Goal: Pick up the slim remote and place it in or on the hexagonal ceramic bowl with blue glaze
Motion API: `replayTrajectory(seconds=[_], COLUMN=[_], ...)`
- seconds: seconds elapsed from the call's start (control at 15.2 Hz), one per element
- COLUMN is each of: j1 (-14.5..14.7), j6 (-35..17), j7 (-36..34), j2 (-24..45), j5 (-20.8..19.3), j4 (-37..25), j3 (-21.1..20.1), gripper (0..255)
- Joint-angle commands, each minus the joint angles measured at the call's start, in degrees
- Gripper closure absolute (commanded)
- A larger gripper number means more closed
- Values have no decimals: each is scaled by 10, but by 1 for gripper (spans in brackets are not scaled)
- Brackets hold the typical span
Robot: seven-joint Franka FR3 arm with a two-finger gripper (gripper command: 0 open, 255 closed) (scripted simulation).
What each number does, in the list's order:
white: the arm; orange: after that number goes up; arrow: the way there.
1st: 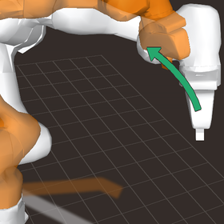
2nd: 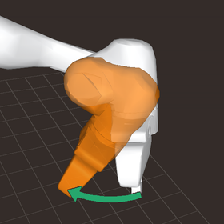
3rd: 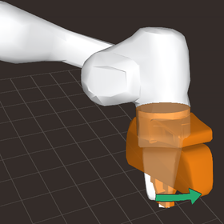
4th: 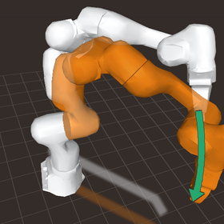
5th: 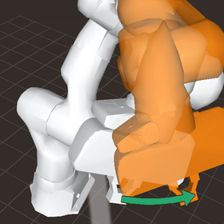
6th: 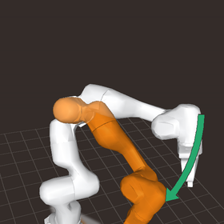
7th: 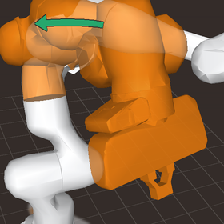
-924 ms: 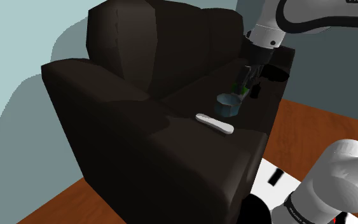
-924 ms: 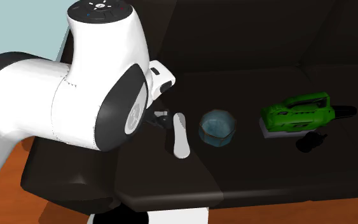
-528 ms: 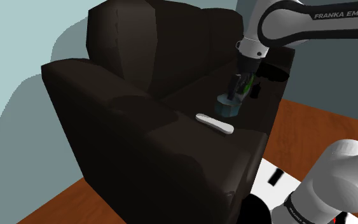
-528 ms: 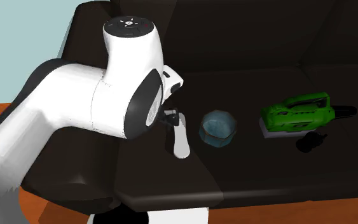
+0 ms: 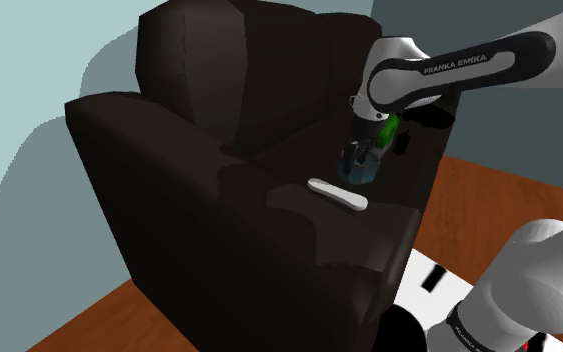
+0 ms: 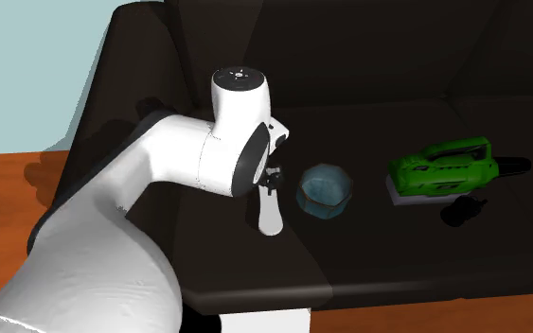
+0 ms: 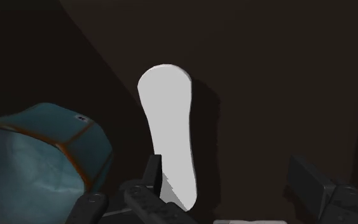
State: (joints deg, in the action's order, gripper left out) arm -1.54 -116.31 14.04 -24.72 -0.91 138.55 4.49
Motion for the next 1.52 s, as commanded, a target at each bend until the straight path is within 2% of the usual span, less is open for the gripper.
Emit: replayTrajectory(seconds=[0.0,0.46,0.99,1.45], j1=[-1,-6,-6,-6], j6=[-34,-128,-189,-189], j7=[13,54,57,57], j2=[43,191,230,230], j5=[-4,-10,-5,-5], j4=[-4,-39,-17,-17], j3=[7,23,25,25], gripper=[0,0,0,0])
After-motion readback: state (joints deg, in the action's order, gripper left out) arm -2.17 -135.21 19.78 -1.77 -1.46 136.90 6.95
